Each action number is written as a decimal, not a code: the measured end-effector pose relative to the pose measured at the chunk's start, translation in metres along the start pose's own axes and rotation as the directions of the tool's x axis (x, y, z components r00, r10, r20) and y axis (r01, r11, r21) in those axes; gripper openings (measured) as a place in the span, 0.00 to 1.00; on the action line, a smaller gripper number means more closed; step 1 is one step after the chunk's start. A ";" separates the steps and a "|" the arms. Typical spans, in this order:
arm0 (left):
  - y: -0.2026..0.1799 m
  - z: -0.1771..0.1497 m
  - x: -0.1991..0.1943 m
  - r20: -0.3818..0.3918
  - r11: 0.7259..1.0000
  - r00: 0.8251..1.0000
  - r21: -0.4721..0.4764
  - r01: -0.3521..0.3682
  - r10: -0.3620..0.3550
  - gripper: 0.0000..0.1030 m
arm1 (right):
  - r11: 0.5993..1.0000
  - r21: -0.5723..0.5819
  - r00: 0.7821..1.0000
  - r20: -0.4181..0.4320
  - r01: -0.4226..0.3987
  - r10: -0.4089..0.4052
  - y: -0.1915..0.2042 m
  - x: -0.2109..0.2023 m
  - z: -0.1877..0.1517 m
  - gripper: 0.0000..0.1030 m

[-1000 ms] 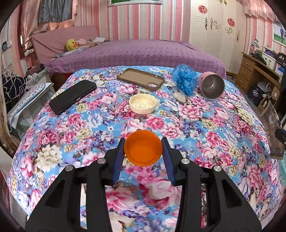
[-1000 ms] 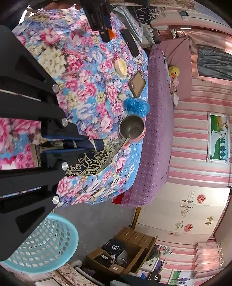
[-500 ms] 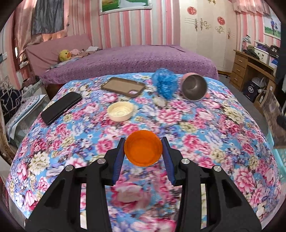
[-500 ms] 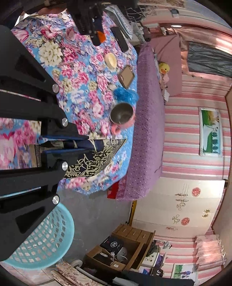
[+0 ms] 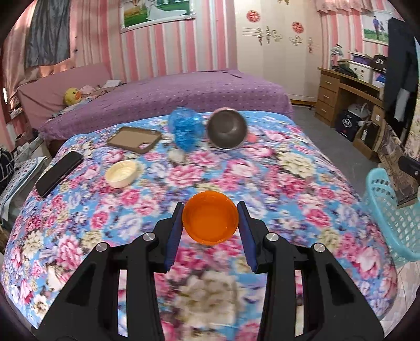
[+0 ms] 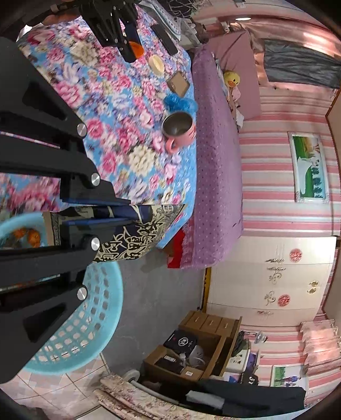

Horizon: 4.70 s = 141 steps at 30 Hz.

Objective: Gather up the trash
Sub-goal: 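Carry the orange cup and printed packet over the blue basket and open both tools, then move both open tools back over the floral bed, then grasp the cream round plastic lid with the left tool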

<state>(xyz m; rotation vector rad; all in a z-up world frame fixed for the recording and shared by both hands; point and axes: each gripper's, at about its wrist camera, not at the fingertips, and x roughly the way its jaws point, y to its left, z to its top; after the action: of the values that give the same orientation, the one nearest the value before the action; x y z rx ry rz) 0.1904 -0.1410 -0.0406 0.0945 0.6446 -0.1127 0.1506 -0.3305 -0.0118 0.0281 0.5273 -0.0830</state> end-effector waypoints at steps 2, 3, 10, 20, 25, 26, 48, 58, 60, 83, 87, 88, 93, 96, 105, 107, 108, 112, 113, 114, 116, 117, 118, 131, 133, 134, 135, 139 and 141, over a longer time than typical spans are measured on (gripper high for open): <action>-0.012 0.000 -0.001 0.000 1.000 1.000 0.013 0.015 -0.015 0.38 | 1.000 0.006 1.000 -0.008 0.018 -0.017 -0.011 -0.001 -0.004 0.08; -0.020 0.000 -0.002 0.004 1.000 1.000 0.025 0.015 -0.015 0.38 | 1.000 0.011 1.000 -0.012 0.021 -0.021 -0.016 -0.001 -0.005 0.08; -0.076 0.004 -0.002 -0.011 0.993 0.993 0.021 0.114 -0.114 0.38 | 0.998 0.048 0.997 -0.065 0.051 -0.048 -0.059 0.002 -0.019 0.08; -0.180 0.007 -0.006 -0.005 0.966 0.974 0.125 0.226 -0.227 0.38 | 0.991 0.104 0.990 -0.117 0.086 -0.074 -0.122 0.000 -0.042 0.08; -0.212 0.012 0.001 -0.026 0.951 0.961 0.138 0.276 -0.276 0.38 | 0.988 0.120 0.990 -0.117 0.098 -0.084 -0.139 0.000 -0.044 0.08; -0.219 0.014 0.002 -0.026 0.948 0.959 0.142 0.284 -0.284 0.38 | 0.988 0.123 0.990 -0.117 0.098 -0.083 -0.140 0.000 -0.044 0.08; -0.229 0.023 0.021 -0.042 0.953 0.963 0.135 0.270 -0.266 0.82 | 0.985 0.121 0.983 -0.146 0.125 -0.107 -0.149 0.006 -0.054 0.09; -0.170 0.028 0.027 -0.046 0.981 0.982 0.053 0.187 -0.184 0.86 | 0.984 0.087 0.980 -0.139 0.154 -0.142 -0.133 0.012 -0.051 0.67; -0.158 0.029 0.027 -0.047 0.984 0.985 0.042 0.171 -0.169 0.86 | 0.984 0.085 0.979 -0.147 0.156 -0.142 -0.132 0.014 -0.051 0.70; 0.015 0.032 0.034 -0.009 0.999 1.000 -0.012 -0.030 0.030 0.95 | 0.974 0.126 0.981 -0.080 0.188 -0.179 -0.047 0.038 -0.006 0.96; 0.046 0.031 0.041 -0.006 0.996 0.997 -0.034 -0.078 0.078 0.95 | 0.979 0.122 0.985 -0.072 0.162 -0.154 -0.024 0.046 0.001 0.96; 0.054 0.030 0.043 -0.010 0.996 0.997 -0.046 -0.082 0.081 0.95 | 0.980 0.122 0.987 -0.070 0.154 -0.146 -0.019 0.048 0.002 0.96; 0.088 0.030 0.055 -0.052 0.990 0.990 -0.056 -0.131 0.128 0.95 | 0.987 0.095 0.990 -0.078 0.127 -0.120 0.014 0.062 0.006 0.96; 0.107 0.028 0.065 -0.073 0.986 0.986 -0.054 -0.156 0.152 0.95 | 0.991 0.067 0.990 -0.091 0.115 -0.109 0.033 0.074 0.008 0.96; 0.146 0.028 0.101 -0.169 0.982 0.976 -0.102 -0.157 0.138 0.95 | 0.998 0.027 0.993 -0.108 0.054 -0.051 0.084 0.100 0.017 0.96; 0.149 0.029 0.110 -0.197 0.982 0.973 -0.116 -0.149 0.124 0.95 | 0.999 0.017 0.993 -0.113 0.041 -0.039 0.092 0.105 0.018 0.96; 0.150 0.031 0.114 -0.205 0.981 0.971 -0.122 -0.148 0.121 0.95 | 0.999 0.016 0.993 -0.114 0.038 -0.036 0.094 0.108 0.019 0.96; 0.157 0.038 0.125 -0.208 0.979 0.971 -0.139 -0.149 0.118 0.95 | 0.999 0.041 0.993 -0.117 0.022 -0.017 0.100 0.116 0.024 0.96; 0.158 0.039 0.127 -0.212 0.979 0.970 -0.142 -0.148 0.116 0.95 | 0.999 0.044 0.992 -0.122 0.023 -0.017 0.101 0.119 0.025 0.96; 0.160 0.040 0.131 -0.222 0.979 0.969 -0.145 -0.146 0.112 0.95 | 0.999 0.039 0.992 -0.126 0.028 -0.023 0.103 0.122 0.026 0.96; 0.162 0.041 0.138 -0.247 0.979 0.964 -0.147 -0.140 0.101 0.95 | 0.999 0.008 0.990 -0.131 0.043 -0.041 0.108 0.128 0.026 0.96; 0.164 0.041 0.141 -0.259 0.979 0.961 -0.151 -0.135 0.093 0.95 | 0.999 -0.005 0.990 -0.133 0.050 -0.050 0.111 0.130 0.027 0.96; 0.166 0.042 0.144 -0.268 0.979 0.960 -0.155 -0.130 0.085 0.95 | 0.998 -0.023 0.989 -0.135 0.060 -0.062 0.115 0.133 0.027 0.96; 0.170 0.056 0.165 -0.258 0.990 0.963 -0.094 -0.103 0.076 0.66 | 0.998 -0.059 0.987 -0.161 0.009 -0.018 0.158 0.158 0.041 0.96; 0.165 0.058 0.163 -0.249 0.993 0.966 -0.075 -0.091 0.070 0.59 | 0.998 -0.070 0.989 -0.148 0.001 -0.011 0.168 0.160 0.048 0.96; 0.164 0.059 0.162 -0.248 0.994 0.966 -0.069 -0.090 0.070 0.59 | 0.997 -0.073 0.991 -0.137 -0.004 -0.006 0.174 0.159 0.055 0.96; 0.163 0.059 0.161 -0.248 0.994 0.967 -0.073 -0.081 0.061 0.58 | 0.997 -0.072 0.992 -0.125 -0.015 0.006 0.181 0.158 0.061 0.96; 0.180 0.061 0.156 -0.235 0.992 0.971 -0.106 -0.073 0.046 0.58 | 0.992 -0.119 0.996 -0.084 -0.037 0.027 0.209 0.155 0.085 0.96; 0.195 0.064 0.150 -0.213 0.988 0.974 -0.118 -0.098 0.071 0.58 | 0.988 -0.148 0.997 -0.070 -0.046 0.035 0.222 0.155 0.095 0.96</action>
<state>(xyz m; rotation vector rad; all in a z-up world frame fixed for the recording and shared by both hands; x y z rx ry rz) 0.3741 0.0329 -0.0701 0.0094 0.8546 0.0215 0.3511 -0.1254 -0.0067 -0.1056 0.5992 -0.0025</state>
